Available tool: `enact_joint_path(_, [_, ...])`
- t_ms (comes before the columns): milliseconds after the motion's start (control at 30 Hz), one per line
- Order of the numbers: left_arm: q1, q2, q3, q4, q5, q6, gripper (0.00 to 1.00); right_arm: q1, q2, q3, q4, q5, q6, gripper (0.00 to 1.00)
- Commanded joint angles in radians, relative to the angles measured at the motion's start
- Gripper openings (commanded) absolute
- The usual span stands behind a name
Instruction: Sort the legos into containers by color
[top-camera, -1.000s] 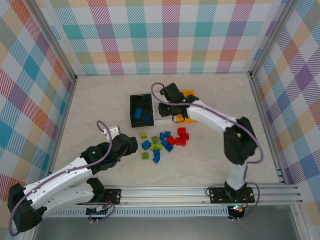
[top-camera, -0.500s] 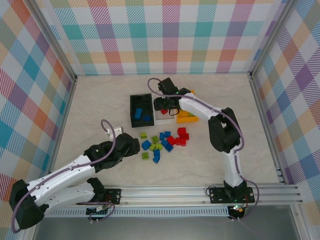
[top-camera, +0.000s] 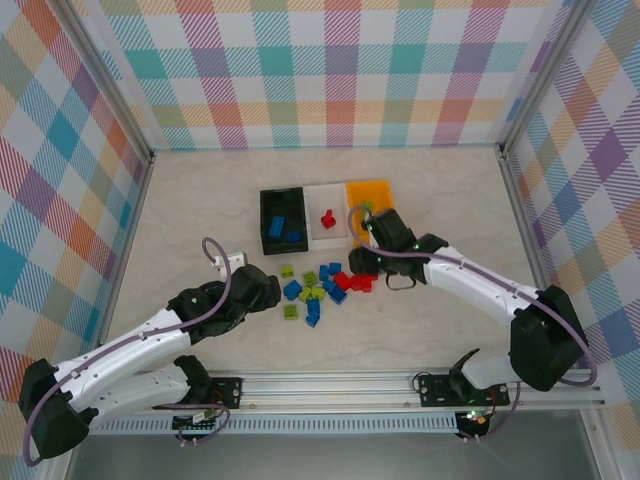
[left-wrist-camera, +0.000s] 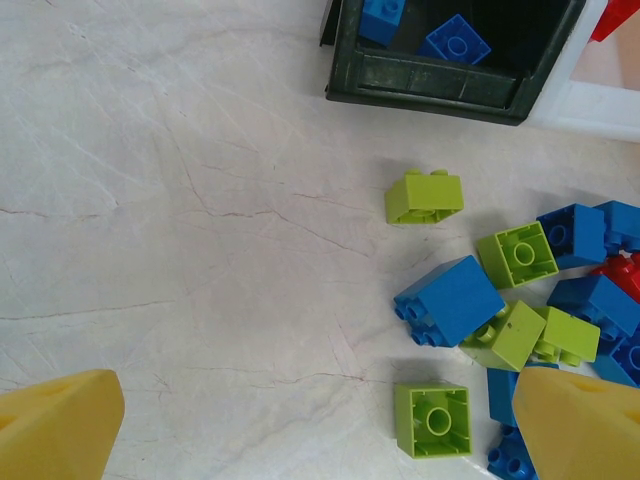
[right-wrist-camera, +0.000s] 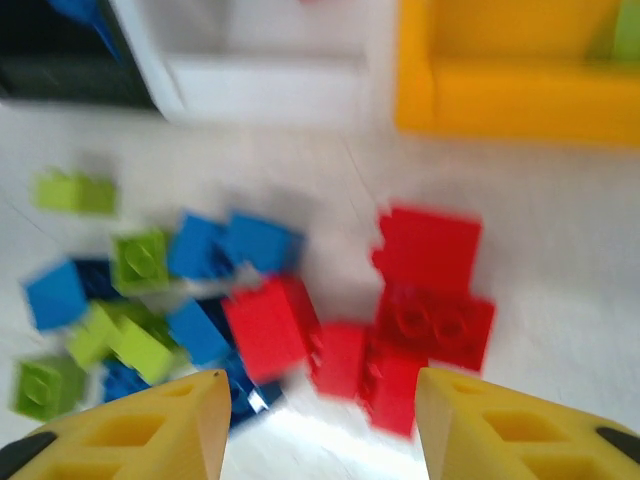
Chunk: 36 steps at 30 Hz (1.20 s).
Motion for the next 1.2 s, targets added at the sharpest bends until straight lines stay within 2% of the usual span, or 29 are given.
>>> enact_joint_path(0, [0.014,0.003,0.016,0.009,-0.007,0.008,1.00,0.005,-0.031,-0.088,-0.003,0.009,0.045,0.53])
enact_joint_path(200, [0.016,0.007,0.012,0.001,-0.008,0.001,1.00,0.006,0.043,-0.135,0.057,-0.021,0.031,0.48])
enact_joint_path(300, [0.015,0.005,0.009,-0.006,-0.012,-0.003,1.00,0.009,0.088,-0.121,0.088,-0.023,0.017,0.51])
enact_joint_path(467, [0.016,0.004,0.020,-0.011,-0.012,-0.005,1.00,0.016,0.168,-0.072,0.103,0.002,0.005,0.45])
enact_joint_path(600, [0.018,0.004,0.033,-0.024,-0.018,-0.001,1.00,0.020,0.209,-0.057,0.106,0.026,0.008,0.44])
enact_joint_path(900, [0.018,0.009,0.036,-0.027,-0.011,0.001,1.00,0.022,0.235,-0.051,0.113,0.103,0.011,0.51])
enact_joint_path(1167, [0.018,0.013,0.043,-0.029,-0.012,0.005,1.00,0.023,0.223,-0.066,0.105,0.122,0.017,0.36])
